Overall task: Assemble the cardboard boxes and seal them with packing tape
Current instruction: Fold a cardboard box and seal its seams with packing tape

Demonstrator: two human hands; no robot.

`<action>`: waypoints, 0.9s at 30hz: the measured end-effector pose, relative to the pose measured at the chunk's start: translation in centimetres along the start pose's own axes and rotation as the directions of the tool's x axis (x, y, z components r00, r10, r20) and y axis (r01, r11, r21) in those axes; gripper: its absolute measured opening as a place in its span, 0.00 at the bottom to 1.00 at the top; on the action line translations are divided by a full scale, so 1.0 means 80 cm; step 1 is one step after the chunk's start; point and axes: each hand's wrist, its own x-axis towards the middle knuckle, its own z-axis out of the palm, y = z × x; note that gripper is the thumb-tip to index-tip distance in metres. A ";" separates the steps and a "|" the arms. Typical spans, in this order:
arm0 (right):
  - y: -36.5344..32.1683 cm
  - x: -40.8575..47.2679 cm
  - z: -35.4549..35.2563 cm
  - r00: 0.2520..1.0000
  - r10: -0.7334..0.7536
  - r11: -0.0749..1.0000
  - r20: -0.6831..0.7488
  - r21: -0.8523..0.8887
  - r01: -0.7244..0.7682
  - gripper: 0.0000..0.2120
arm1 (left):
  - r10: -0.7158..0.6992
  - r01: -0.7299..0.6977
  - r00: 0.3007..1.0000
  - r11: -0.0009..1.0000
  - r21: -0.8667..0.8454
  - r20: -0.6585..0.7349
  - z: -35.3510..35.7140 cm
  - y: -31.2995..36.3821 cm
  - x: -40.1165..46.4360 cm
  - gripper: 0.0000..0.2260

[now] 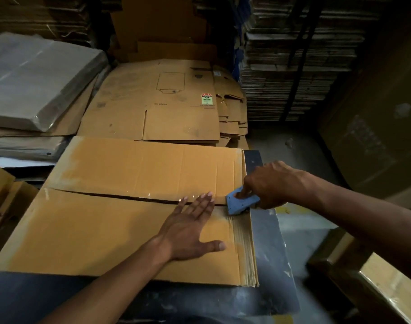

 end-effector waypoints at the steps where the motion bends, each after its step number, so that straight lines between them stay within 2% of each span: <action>1: -0.006 0.002 -0.005 1.000 -0.002 1.000 0.019 0.018 0.001 0.30 | 0.001 -0.001 1.000 1.000 0.006 -0.005 0.003 -0.013 -0.007 0.52; 4: -0.037 0.018 -0.025 1.000 -0.016 0.998 0.027 0.057 0.014 0.32 | 0.006 -0.005 1.000 1.000 0.026 -0.017 0.007 -0.055 -0.032 0.50; 9: -0.086 0.056 -0.056 0.997 -0.018 1.000 -0.069 0.008 0.019 0.23 | -0.018 0.018 0.999 1.000 0.025 -0.027 0.001 -0.099 -0.062 0.48; 12: -0.086 0.060 -0.056 0.997 -0.009 1.000 -0.079 0.012 0.010 0.22 | -0.120 0.122 0.990 0.992 0.024 -0.080 -0.009 -0.062 -0.058 0.54; 14: -0.083 0.059 -0.054 0.998 -0.019 1.000 -0.065 0.009 0.019 0.24 | -0.212 0.191 0.969 0.969 -0.156 -0.127 -0.003 -0.009 -0.050 0.58; 16: -0.082 0.059 -0.056 0.998 -0.027 1.000 -0.054 0.004 0.027 0.25 | -0.336 0.264 0.926 0.902 -0.342 -0.172 0.008 0.034 -0.041 0.58; 18: -0.083 0.058 -0.058 0.998 -0.029 1.000 -0.054 -0.004 0.029 0.25 | -0.438 0.334 0.869 0.862 -0.382 -0.229 0.018 0.046 -0.033 0.54; 21: -0.082 0.053 -0.058 0.999 -0.039 0.999 -0.038 -0.024 0.038 0.27 | -0.484 0.374 0.838 0.846 -0.380 -0.252 0.019 0.041 -0.028 0.51; 27: -0.065 0.027 -0.057 0.999 -0.029 0.999 0.032 0.025 0.029 0.35 | -0.468 0.363 0.839 0.861 -0.356 -0.278 0.019 0.044 -0.032 0.48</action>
